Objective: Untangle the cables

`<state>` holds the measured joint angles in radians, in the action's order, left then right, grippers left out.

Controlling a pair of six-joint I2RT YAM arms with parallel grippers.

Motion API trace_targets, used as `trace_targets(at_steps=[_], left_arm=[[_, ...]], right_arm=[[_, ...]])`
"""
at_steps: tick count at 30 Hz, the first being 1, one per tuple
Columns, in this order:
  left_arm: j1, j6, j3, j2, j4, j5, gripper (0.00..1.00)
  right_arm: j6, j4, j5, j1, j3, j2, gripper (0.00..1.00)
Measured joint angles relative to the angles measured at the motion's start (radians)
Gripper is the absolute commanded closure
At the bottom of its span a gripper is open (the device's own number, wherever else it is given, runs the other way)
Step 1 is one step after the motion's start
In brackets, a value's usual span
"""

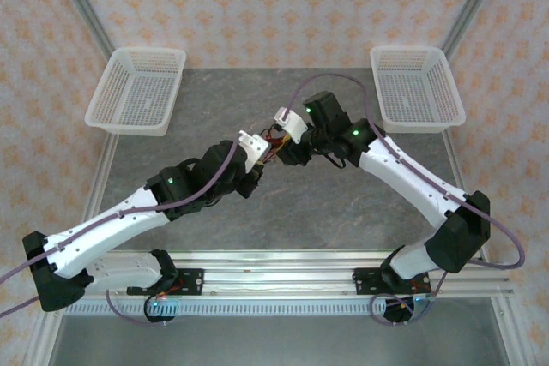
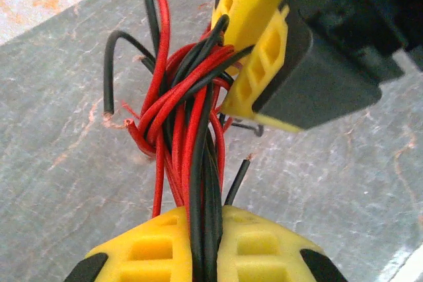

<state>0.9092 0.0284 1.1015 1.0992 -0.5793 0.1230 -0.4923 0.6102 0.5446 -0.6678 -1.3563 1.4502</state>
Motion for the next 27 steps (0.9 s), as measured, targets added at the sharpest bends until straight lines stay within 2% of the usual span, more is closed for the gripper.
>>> trace_targets(at_steps=[3, 6, 12, 17, 27], left_arm=[[0.012, -0.035, -0.011, 0.002, 0.002, 0.061, 1.0], [0.021, -0.077, -0.016, 0.002, 0.012, 0.114, 1.0], [0.035, -0.183, -0.043, -0.01, 0.047, 0.196, 1.0], [0.04, -0.255, -0.052, -0.013, 0.068, 0.252, 1.0], [0.04, -0.293, -0.063, -0.008, 0.041, 0.334, 1.0]], right_arm=[[0.019, -0.035, 0.003, 0.003, 0.023, -0.014, 0.87], [0.051, -0.085, 0.002, 0.003, 0.073, -0.049, 0.89], [0.179, -0.184, -0.034, 0.003, 0.178, -0.129, 0.89], [0.304, -0.234, -0.083, 0.003, 0.212, -0.173, 0.84], [0.429, -0.24, -0.202, 0.017, 0.19, -0.251, 0.86]])
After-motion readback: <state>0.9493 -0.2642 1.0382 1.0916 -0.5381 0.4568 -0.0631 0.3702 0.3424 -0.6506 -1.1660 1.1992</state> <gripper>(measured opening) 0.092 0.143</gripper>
